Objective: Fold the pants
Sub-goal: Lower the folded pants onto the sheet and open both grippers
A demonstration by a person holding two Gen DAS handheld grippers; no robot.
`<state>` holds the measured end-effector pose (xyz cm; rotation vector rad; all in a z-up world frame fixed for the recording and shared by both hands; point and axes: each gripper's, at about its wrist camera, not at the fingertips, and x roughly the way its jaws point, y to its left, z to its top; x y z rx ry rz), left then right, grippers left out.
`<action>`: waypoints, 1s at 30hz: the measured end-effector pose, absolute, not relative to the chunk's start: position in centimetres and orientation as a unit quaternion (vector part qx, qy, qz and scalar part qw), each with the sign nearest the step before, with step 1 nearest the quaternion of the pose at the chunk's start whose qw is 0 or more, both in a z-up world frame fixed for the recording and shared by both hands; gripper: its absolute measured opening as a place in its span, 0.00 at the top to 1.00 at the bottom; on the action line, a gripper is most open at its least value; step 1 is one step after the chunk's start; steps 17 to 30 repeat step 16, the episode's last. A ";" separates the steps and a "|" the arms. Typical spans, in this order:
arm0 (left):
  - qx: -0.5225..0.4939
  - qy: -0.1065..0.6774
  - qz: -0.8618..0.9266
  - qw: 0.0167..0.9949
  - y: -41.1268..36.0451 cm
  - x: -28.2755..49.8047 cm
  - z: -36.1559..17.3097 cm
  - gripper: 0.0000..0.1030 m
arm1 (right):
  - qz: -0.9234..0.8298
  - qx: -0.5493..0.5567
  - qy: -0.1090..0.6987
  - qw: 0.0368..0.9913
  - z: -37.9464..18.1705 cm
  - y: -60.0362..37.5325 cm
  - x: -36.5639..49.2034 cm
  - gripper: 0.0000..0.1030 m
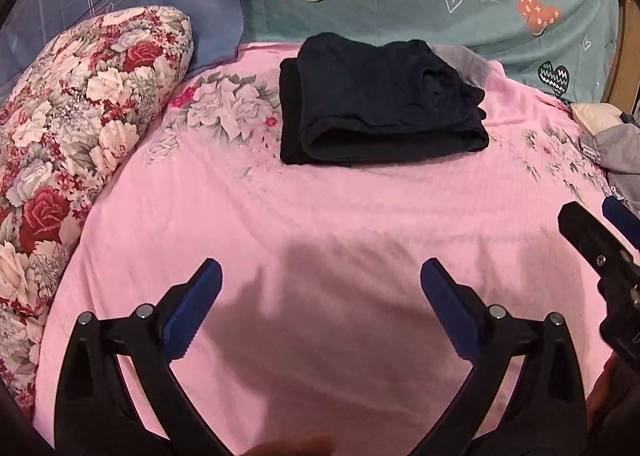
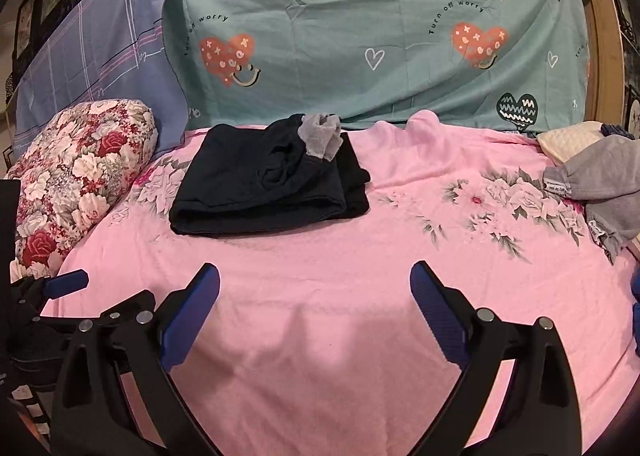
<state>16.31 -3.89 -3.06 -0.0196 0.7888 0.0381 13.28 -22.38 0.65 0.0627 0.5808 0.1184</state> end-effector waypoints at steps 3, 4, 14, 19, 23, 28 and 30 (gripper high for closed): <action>-0.011 0.388 0.007 0.921 -4.0 16.3 -3.7 0.02 | 0.054 0.012 0.293 0.954 0.1 -21.8 13.4 0.06; -0.008 0.385 0.009 0.923 -4.1 16.3 -3.7 0.02 | 0.052 0.003 0.294 0.954 -0.1 -21.5 13.4 0.06; -0.011 0.401 0.031 0.916 -3.6 16.7 -4.2 0.02 | 0.056 -0.009 0.305 0.951 -0.5 -21.0 13.4 0.06; -0.015 0.405 0.037 0.913 -3.3 16.9 -4.3 0.02 | 0.056 -0.004 0.312 0.948 -0.6 -21.1 13.5 0.06; -0.015 0.405 0.037 0.913 -3.3 16.9 -4.3 0.02 | 0.056 -0.004 0.312 0.948 -0.6 -21.1 13.5 0.06; -0.015 0.405 0.037 0.913 -3.3 16.9 -4.3 0.02 | 0.056 -0.004 0.312 0.948 -0.6 -21.1 13.5 0.06; -0.015 0.405 0.037 0.913 -3.3 16.9 -4.3 0.02 | 0.056 -0.004 0.312 0.948 -0.6 -21.1 13.5 0.06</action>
